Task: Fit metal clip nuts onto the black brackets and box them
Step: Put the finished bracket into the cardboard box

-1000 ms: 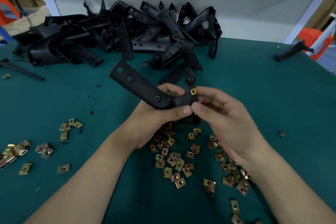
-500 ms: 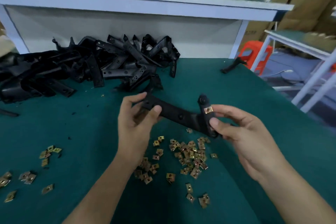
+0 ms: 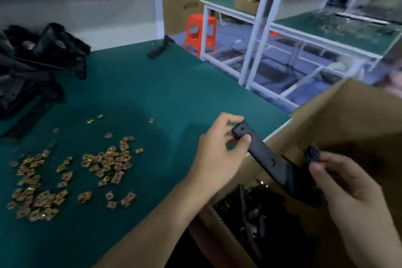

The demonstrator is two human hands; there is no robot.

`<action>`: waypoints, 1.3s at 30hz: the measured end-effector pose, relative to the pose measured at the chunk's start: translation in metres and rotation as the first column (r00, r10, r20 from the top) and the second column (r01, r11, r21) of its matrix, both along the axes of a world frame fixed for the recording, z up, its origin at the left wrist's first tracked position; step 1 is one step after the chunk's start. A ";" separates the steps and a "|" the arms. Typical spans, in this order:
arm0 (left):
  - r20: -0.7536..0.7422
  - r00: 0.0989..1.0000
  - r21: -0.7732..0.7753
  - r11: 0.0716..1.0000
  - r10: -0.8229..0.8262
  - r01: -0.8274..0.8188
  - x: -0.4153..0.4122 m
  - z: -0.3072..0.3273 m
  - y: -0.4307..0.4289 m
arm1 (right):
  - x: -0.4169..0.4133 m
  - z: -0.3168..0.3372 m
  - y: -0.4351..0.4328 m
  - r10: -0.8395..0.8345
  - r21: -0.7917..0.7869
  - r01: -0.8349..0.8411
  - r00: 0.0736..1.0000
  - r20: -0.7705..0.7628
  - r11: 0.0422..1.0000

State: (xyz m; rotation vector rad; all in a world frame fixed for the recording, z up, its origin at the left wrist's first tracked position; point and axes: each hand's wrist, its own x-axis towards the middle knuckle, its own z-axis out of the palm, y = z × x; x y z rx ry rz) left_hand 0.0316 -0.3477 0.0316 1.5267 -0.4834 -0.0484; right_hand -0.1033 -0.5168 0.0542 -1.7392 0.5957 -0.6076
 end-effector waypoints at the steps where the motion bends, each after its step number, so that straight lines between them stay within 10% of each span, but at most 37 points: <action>1: 0.021 0.998 0.079 0.995 -0.055 0.053 -0.005 -0.009 -0.015 | -0.011 -0.007 -0.013 -0.036 -0.039 0.033 0.995 -0.095 0.999; 6: 0.042 0.968 0.553 0.813 -0.246 0.182 -0.025 -0.059 -0.059 | -0.044 -0.037 -0.054 -0.049 -0.079 0.005 0.819 -0.572 0.997; 16: -0.339 0.825 0.780 0.355 -0.452 0.515 -0.049 -0.097 -0.063 | -0.039 -0.066 -0.043 0.096 -0.125 -0.365 0.532 -0.842 0.923; 22: -0.220 0.870 0.697 0.553 -0.442 0.457 -0.048 -0.038 -0.025 | 0.000 -0.067 0.013 0.165 -0.139 -0.279 0.828 -0.536 0.950; 28: 0.236 0.955 0.437 0.858 0.180 -0.270 -0.012 0.013 0.100 | 0.087 -0.030 0.124 0.402 -0.317 -0.415 0.909 -0.109 0.852; 33: 0.469 0.551 0.434 0.363 0.690 -0.824 0.038 0.011 0.276 | 0.157 -0.016 0.242 0.746 -0.322 -0.744 0.650 -0.146 0.585; 39: 0.299 0.544 0.806 0.098 0.784 -0.584 0.055 -0.034 0.398 | 0.247 -0.029 0.403 0.794 -0.379 -0.902 0.380 -0.473 0.206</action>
